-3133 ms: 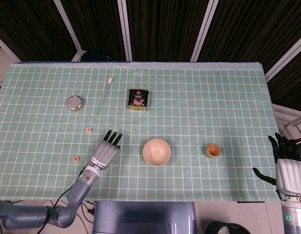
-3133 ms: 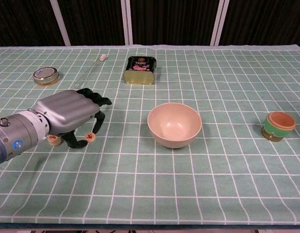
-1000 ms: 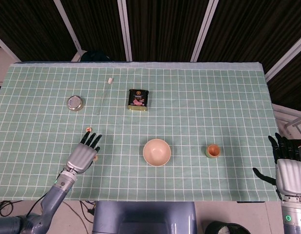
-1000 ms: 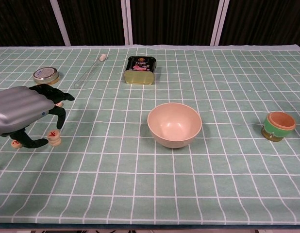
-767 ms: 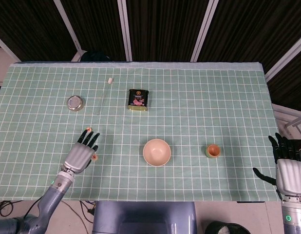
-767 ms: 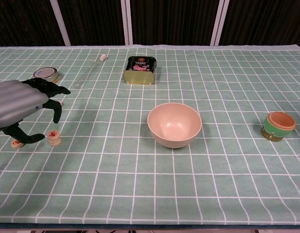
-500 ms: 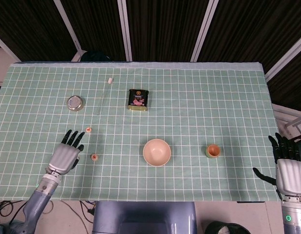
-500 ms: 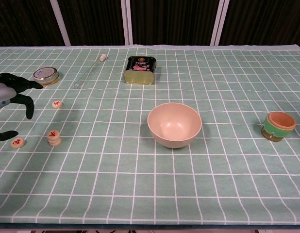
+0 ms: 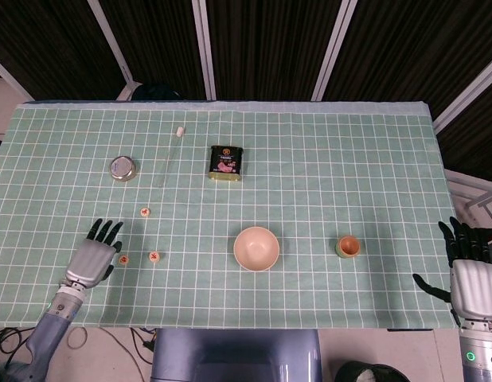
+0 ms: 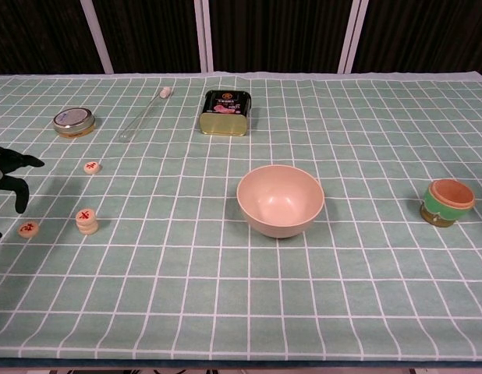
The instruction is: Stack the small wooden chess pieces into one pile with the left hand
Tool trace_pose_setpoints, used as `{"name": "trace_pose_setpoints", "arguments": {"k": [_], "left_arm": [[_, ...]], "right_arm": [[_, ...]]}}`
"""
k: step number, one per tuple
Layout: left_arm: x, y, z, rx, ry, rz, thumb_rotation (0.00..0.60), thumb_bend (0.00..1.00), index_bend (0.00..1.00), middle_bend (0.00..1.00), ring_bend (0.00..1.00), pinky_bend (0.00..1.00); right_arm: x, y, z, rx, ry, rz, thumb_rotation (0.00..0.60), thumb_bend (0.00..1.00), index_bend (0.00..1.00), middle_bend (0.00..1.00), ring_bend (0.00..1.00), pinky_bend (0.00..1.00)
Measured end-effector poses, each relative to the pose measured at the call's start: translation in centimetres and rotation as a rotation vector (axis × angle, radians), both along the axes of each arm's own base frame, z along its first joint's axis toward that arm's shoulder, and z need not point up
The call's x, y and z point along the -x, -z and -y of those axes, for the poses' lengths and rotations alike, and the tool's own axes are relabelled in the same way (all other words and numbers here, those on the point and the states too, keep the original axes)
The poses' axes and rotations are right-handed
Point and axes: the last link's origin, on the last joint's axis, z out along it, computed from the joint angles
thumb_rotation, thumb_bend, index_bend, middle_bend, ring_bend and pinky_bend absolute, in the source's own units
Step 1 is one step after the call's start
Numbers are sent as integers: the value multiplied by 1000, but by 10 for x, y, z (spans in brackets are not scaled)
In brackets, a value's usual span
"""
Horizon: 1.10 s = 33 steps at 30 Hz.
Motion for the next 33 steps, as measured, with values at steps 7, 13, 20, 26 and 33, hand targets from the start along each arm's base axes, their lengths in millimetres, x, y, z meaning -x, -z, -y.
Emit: {"name": "trace_pose_setpoints", "arguments": {"k": [7,13,20,26,33], "left_arm": [[-1,10,-2,9,3,2,600,279,450,41,0,0],[-8,16,-3,1,27,10,600,279,452,41,0,0],[-11,21,-3,14,33,-10,600,279,464,42,0,0],[-13,24,-2,20,32,-16,600,279,480,42,0,0],[-12,21,-2,11,27,-20,600,279,487,42,0,0]], "right_arm": [[0,0,0,0,2,2,600,232,89,13,0,0],[0,0,0,0,1,3,600,232,90,13,0,0],[1,0,0,-2,5,6,600,233,89,13,0,0],[1,-1,1,0,4,8,600,232,89,13,0,0],[1,0,0,-1,5,11,600,232,89,13,0,0]]}}
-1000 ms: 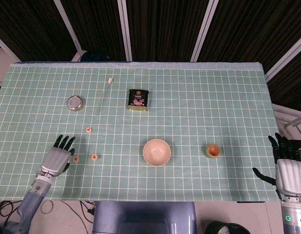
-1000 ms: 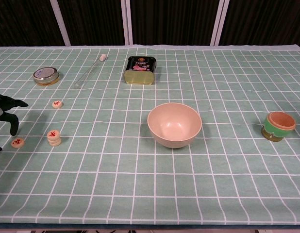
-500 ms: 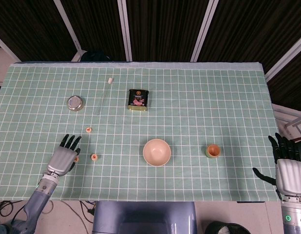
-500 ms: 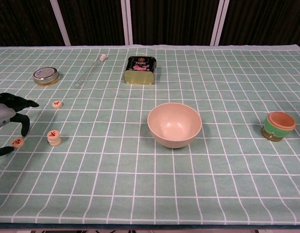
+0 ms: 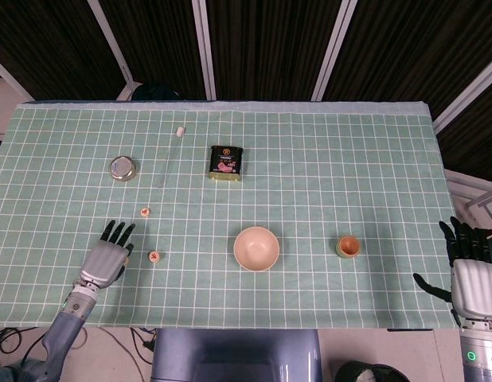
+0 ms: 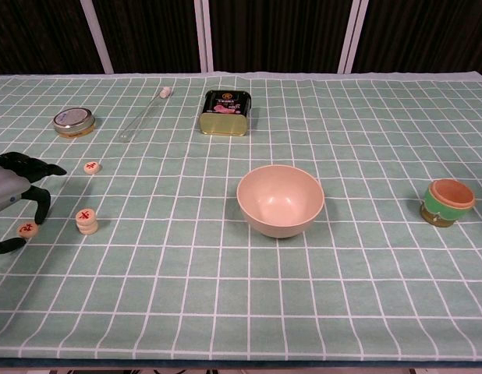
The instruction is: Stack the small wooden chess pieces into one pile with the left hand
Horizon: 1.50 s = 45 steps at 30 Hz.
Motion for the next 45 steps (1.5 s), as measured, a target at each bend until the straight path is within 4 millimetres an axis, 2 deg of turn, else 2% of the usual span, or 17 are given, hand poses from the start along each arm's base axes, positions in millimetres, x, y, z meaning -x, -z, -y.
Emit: {"name": "trace_pose_setpoints", "arguments": {"k": [12,27,45], "left_arm": [[1,-4,0,-9,-12,-5,600,289,504,43,0,0],[1,-3,-1,-13,-19,-23,600,289,457,43,0,0],[2,-3,-2,-17,-22,-43,600,304,499,43,0,0]], "right_arm": [[0,0,0,1,6,6,600,233,89,13,0,0],[1,-1,0,-1,9,7,600,233,89,13,0,0],[1,-1,0,-3,13,14,600,232,89,13,0,0]]}}
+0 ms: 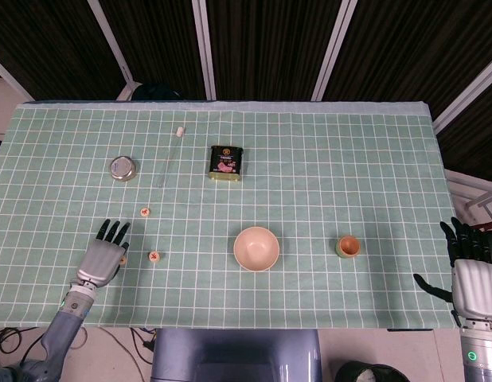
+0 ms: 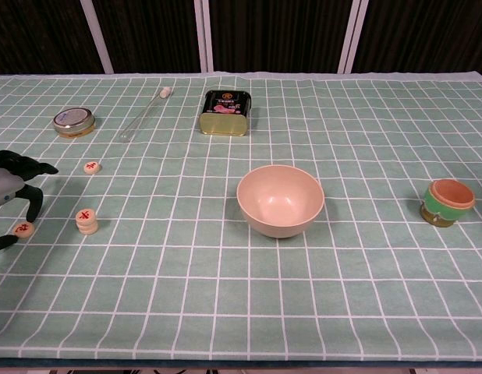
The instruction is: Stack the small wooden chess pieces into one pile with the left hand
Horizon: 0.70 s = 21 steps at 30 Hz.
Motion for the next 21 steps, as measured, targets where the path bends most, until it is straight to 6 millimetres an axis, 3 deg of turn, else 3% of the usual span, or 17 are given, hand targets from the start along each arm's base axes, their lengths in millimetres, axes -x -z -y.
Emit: {"name": "trace_pose_setpoints", "arguments": {"k": [13,21], "left_arm": [[-2,-2,0,-1,-4,12,600,315,516,47,0,0],[-14,-8,-1,-13,21,50,600,315,517,47,0,0]], "right_arm": [[0,0,0,2,0,2,600,232,90,13,0,0],[0,0,0,1,0,2,600,232,89,13,0,0]]}}
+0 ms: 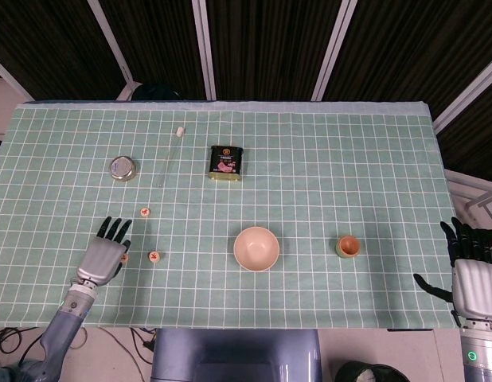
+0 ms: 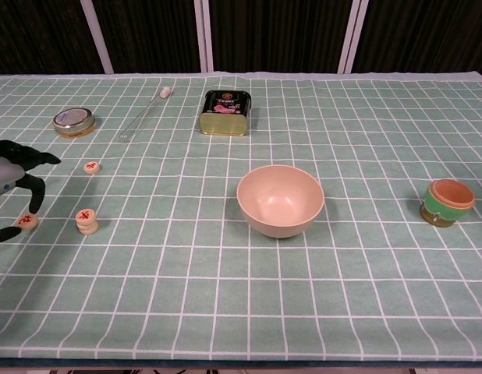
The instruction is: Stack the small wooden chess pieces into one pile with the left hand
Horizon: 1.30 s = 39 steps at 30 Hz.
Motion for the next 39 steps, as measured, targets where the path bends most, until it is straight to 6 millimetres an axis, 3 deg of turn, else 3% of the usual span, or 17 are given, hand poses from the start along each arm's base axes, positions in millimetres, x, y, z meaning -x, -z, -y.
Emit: {"name": "trace_pose_setpoints", "arguments": {"k": [9,17,39], "left_arm": [[-32,-2,-5,-6,67,47,600,315,517,47,0,0],[-55,7,-8,7,113,45,600,315,516,47,0,0],[-57,19,-6,30,108,15,600,315,501,46,0,0]], "right_arm": [[0,0,0,1,0,-1,600,233,89,13,0,0],[0,0,0,0,-1,-3,600,232,89,13,0,0],[0,-1,0,3,-2,-4,600,233,89,13,0,0]]}}
